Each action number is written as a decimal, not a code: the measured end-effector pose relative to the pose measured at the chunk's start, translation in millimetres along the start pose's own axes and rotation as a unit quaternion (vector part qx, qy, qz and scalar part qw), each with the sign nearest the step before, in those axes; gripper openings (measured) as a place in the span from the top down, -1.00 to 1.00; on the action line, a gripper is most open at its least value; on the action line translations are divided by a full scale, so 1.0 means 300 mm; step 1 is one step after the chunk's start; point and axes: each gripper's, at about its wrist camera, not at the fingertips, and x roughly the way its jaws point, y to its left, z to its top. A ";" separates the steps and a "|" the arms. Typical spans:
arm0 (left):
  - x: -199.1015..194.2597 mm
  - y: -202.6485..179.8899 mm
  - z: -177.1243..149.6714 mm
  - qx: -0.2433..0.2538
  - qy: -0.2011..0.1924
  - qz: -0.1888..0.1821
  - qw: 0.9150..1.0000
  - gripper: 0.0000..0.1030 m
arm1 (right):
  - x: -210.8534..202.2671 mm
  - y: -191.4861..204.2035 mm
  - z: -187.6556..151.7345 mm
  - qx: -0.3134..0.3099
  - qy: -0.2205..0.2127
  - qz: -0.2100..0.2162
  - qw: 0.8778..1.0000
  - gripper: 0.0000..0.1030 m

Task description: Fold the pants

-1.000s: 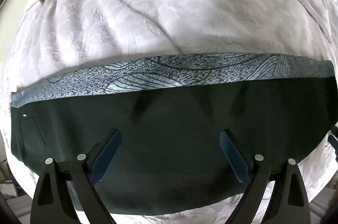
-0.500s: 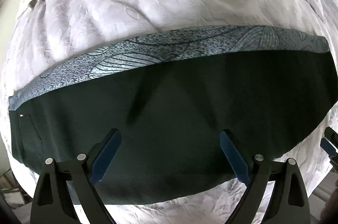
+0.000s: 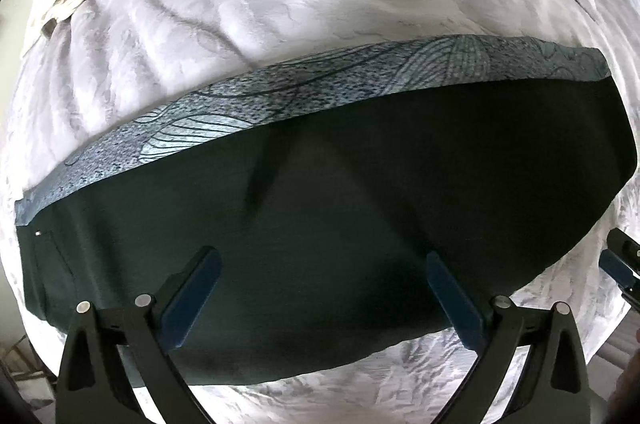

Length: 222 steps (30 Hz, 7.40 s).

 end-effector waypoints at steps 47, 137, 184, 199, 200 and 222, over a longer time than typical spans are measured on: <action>0.072 -0.302 0.314 -0.032 -0.059 0.005 0.998 -0.54 | -0.031 0.111 0.190 -0.045 -0.085 0.215 0.972 0.72; 0.073 0.434 -0.093 -0.013 0.006 -0.194 0.981 0.59 | 0.346 0.644 -0.438 -0.155 0.131 0.140 0.969 0.75; 0.001 0.678 -0.285 -0.088 -0.028 -0.080 0.992 -0.21 | 0.589 1.190 -0.469 -0.397 0.019 -0.135 0.907 0.78; 0.022 0.824 -0.395 -0.117 -0.016 -0.079 0.990 -0.21 | 0.531 1.143 -0.478 -0.343 0.096 -0.037 0.934 0.87; 0.022 0.826 -0.387 -0.118 -0.015 -0.080 0.990 -0.21 | 0.510 1.135 -0.488 -0.346 0.088 -0.049 0.933 0.84; 0.004 0.922 -0.532 -0.127 0.003 -0.075 0.989 -0.72 | 0.489 1.046 -0.615 -0.359 0.096 -0.128 0.920 -0.03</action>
